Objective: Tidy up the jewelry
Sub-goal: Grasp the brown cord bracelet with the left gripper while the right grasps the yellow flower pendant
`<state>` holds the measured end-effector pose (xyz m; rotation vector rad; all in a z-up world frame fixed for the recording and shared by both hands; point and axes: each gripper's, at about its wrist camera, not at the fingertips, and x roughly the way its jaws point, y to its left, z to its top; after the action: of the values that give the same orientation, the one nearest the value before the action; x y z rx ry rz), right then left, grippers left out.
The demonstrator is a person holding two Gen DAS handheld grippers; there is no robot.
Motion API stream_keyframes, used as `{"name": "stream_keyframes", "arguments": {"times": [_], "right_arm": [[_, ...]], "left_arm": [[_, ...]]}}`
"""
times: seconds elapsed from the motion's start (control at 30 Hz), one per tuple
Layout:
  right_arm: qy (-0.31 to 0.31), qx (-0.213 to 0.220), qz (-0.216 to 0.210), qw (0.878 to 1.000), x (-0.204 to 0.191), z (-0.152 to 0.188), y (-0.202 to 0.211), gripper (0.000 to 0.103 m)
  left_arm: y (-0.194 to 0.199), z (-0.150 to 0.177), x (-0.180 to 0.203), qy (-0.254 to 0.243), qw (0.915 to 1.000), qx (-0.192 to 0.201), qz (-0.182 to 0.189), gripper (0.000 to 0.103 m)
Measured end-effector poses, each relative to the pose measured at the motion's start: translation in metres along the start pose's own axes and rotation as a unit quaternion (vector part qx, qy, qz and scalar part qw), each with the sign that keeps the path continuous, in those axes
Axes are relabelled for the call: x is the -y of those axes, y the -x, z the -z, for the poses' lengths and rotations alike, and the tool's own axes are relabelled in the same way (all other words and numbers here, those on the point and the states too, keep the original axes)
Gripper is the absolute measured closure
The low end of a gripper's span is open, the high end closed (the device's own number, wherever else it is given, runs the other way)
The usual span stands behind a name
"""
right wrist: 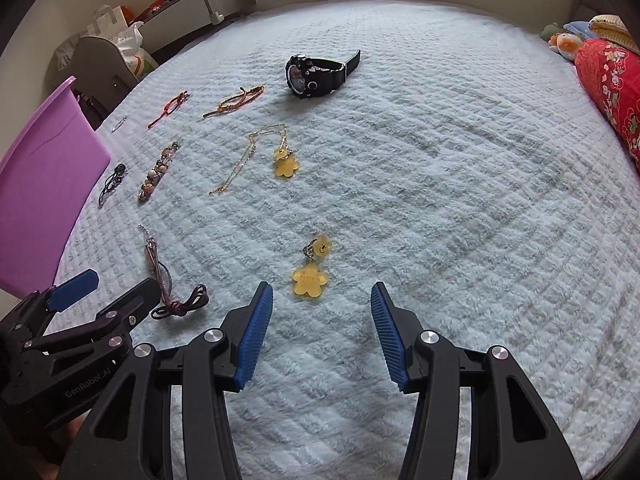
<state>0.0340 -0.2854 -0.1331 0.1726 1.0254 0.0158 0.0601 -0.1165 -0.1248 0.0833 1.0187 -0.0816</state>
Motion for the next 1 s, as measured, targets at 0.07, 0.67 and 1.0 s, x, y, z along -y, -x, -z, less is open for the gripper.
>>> {"name": "stream_keyframes", "arguments": {"times": [0.07, 0.67, 1.0], "right_arm": [[0.002, -0.001, 0.000, 1.000, 0.000, -0.001, -0.004, 0.054], [0.018, -0.002, 0.020, 1.000, -0.001, -0.010, -0.026, 0.054], [0.030, -0.002, 0.033, 0.999, -0.004, -0.011, -0.030, 0.055]], "left_arm": [[-0.004, 0.000, 0.001, 0.005, 1.0000, -0.005, -0.002, 0.018], [-0.020, -0.001, 0.007, 0.020, 0.9998, -0.007, -0.005, 0.018], [-0.029, 0.005, 0.006, 0.024, 0.9997, 0.003, -0.007, 0.012]]}}
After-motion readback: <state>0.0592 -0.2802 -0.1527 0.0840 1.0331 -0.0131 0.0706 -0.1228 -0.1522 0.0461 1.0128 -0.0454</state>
